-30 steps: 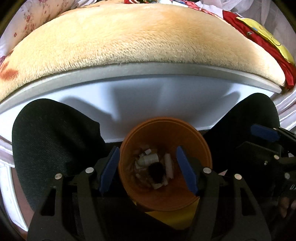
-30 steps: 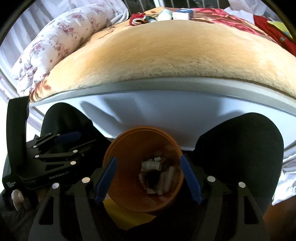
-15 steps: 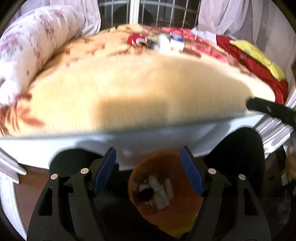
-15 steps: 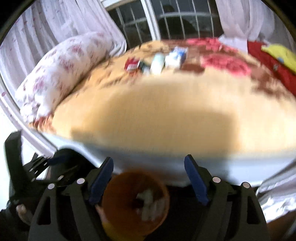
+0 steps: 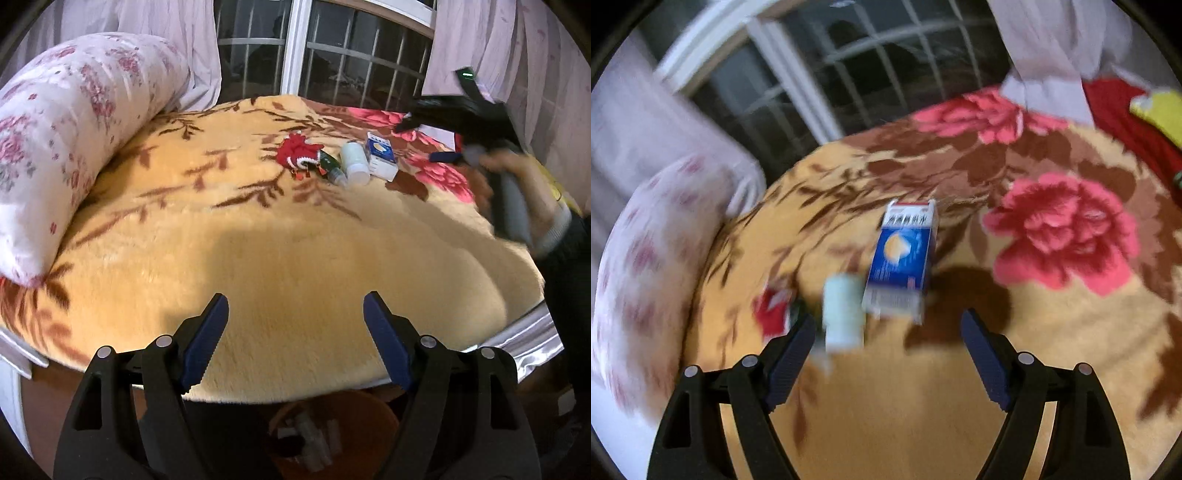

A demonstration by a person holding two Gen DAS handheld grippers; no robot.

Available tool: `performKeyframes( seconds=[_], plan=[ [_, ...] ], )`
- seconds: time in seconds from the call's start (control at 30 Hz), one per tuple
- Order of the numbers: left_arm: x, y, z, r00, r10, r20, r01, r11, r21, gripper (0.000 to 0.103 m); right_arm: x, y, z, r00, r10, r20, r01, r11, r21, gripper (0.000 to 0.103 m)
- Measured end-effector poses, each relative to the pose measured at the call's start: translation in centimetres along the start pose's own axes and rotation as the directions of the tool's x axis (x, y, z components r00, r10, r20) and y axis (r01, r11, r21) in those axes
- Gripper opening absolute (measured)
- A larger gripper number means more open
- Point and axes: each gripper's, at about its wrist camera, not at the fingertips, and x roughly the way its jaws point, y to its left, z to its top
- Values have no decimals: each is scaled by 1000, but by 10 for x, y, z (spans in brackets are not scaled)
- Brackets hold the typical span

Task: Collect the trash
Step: 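Grasp the blue nasal-spray box with the right gripper, then grasp the red knitted ornament with the left gripper while the right holds the box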

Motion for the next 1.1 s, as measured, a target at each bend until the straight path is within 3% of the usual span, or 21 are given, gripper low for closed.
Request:
performKeyframes(
  seconds=[0.17, 0.4, 0.43, 0.5, 0.67, 0.9, 1.1],
  plan=[
    [15, 10, -1, 1000, -14, -13, 14, 1000, -21, 74, 47, 0, 29, 996, -53, -69, 60, 994, 92, 79],
    [28, 18, -6, 999, -33, -31, 32, 999, -42, 74, 84, 11, 36, 981, -157, -111, 167, 982, 84, 78],
    [28, 18, -6, 999, -30, -27, 29, 999, -37, 74, 87, 12, 36, 978, -172, -114, 182, 980, 81, 76],
    [29, 15, -6, 999, -23, -26, 22, 999, -30, 74, 99, 12, 36, 965, -228, -131, 238, 969, 66, 56],
    [33, 11, -4, 1000, -12, -25, 12, 999, -30, 79, 104, 28, 19, 946, -322, -44, 319, 946, -60, 50],
    [40, 10, 4, 999, -6, -50, 4, 999, -49, 80, 43, 1, -7, 987, -150, 60, 155, 983, -94, 50],
    [54, 10, 40, 998, -9, -59, 4, 996, -86, 81, -41, -19, -62, 982, -35, 184, 78, 970, -230, 50]
  ],
)
